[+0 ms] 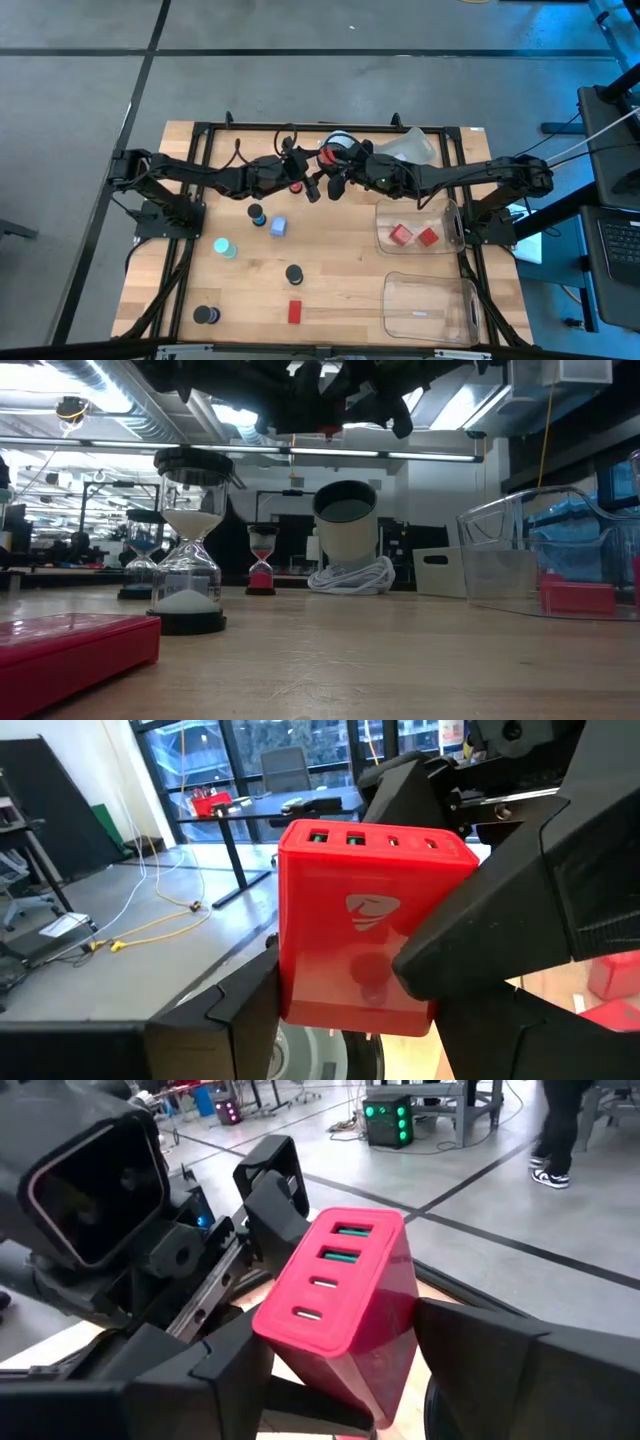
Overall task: Pick & Place Office items
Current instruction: Put the red charger adapter into the top transparent bin
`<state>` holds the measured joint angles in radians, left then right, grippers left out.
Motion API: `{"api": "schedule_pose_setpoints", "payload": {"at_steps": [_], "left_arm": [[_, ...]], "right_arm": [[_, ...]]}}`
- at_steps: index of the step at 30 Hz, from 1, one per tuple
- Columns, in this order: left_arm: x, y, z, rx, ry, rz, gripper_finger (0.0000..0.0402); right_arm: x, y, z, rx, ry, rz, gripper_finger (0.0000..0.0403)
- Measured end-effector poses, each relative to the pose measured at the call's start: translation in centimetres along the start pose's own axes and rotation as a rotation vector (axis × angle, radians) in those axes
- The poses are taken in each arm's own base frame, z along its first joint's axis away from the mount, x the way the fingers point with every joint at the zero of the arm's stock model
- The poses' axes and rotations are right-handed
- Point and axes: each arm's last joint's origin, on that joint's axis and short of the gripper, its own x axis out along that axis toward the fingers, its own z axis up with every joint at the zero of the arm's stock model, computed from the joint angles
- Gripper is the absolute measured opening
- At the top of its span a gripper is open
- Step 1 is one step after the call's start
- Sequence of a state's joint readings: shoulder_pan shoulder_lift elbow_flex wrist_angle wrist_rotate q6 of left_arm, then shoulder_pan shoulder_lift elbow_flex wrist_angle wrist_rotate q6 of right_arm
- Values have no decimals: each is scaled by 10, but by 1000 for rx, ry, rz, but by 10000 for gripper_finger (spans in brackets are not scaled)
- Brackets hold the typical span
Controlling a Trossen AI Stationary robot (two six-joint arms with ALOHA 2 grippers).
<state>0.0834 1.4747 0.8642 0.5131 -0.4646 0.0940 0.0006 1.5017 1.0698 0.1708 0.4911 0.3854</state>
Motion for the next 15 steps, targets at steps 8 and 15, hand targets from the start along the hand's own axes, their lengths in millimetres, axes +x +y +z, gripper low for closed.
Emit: {"api": "schedule_pose_setpoints", "payload": {"at_steps": [8,15], "left_arm": [[1,2,-1,-5,4,2,213],[2,4,-1,-28,7,6,214]], "right_arm": [[-1,0,0,19,-16,-32,213],[-1,0,0,47,-19,-36,187]]}}
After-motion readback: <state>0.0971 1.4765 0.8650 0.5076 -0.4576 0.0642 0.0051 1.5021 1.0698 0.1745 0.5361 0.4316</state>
